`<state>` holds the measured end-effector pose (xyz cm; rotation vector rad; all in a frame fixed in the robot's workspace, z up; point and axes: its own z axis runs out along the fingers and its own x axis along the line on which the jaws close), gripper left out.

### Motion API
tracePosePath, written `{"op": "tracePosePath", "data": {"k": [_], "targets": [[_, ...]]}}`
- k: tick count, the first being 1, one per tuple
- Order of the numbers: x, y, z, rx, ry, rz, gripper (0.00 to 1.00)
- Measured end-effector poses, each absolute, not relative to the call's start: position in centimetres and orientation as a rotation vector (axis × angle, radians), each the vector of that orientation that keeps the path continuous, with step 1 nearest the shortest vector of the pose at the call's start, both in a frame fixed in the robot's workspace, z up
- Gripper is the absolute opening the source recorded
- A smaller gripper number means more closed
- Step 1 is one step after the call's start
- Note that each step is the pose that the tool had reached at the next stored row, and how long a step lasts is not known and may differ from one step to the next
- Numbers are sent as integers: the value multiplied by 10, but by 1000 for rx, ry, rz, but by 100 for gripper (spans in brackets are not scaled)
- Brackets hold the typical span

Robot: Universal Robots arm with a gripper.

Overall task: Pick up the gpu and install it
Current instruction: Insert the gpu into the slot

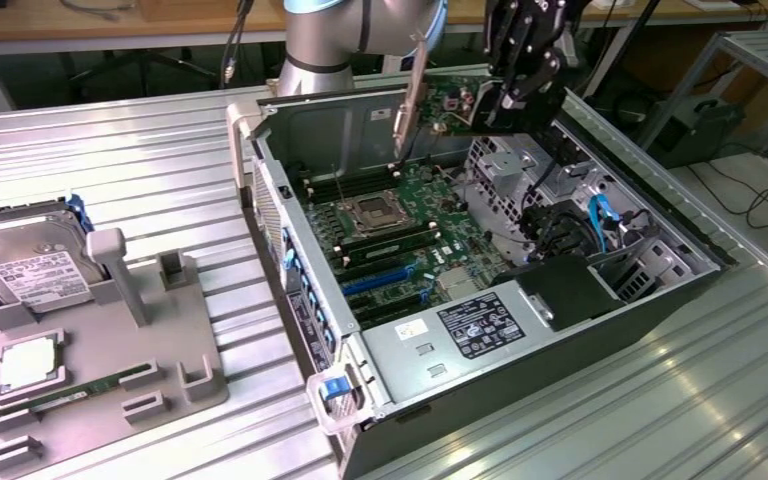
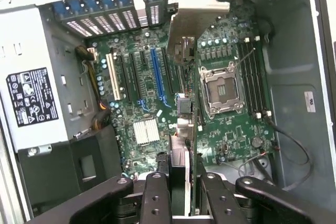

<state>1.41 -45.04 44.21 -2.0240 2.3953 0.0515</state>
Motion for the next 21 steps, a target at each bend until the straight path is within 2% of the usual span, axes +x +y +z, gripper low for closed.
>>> {"op": "tracePosePath", "data": {"k": [21], "targets": [[9, -450, 438, -2197, 2233, 44, 27]]}}
